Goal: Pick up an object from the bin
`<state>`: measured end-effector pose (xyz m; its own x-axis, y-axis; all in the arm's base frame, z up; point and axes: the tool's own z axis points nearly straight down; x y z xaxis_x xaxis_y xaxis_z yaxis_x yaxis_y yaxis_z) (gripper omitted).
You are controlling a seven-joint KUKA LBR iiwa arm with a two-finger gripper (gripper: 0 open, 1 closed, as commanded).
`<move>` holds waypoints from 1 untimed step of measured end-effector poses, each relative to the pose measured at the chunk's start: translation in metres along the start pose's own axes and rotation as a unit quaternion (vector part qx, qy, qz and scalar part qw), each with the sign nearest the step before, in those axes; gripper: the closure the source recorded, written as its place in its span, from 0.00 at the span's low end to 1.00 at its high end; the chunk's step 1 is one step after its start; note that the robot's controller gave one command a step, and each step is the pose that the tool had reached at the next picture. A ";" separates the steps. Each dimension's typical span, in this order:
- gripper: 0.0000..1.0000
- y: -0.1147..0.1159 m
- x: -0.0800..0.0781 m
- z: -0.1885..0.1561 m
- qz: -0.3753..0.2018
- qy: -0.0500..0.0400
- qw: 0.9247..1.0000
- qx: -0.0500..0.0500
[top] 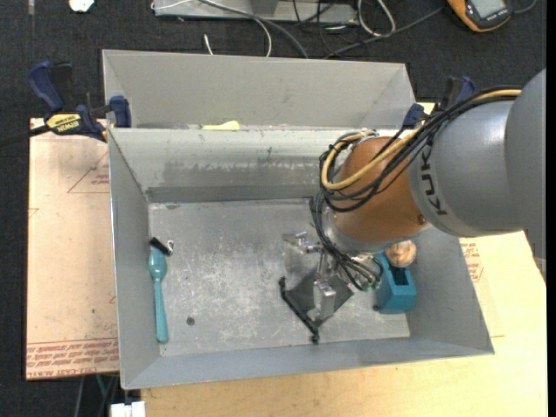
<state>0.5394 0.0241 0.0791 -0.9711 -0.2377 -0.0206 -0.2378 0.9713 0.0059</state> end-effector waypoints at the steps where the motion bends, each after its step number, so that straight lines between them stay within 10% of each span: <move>1: 1.00 -0.013 0.017 0.004 0.059 0.000 0.998 0.000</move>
Offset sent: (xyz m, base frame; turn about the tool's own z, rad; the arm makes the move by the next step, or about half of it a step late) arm 0.0000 0.0000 0.0000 0.0000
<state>0.5263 0.0073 0.0743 -0.9923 -0.1220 -0.0194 -0.1222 0.9925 0.0089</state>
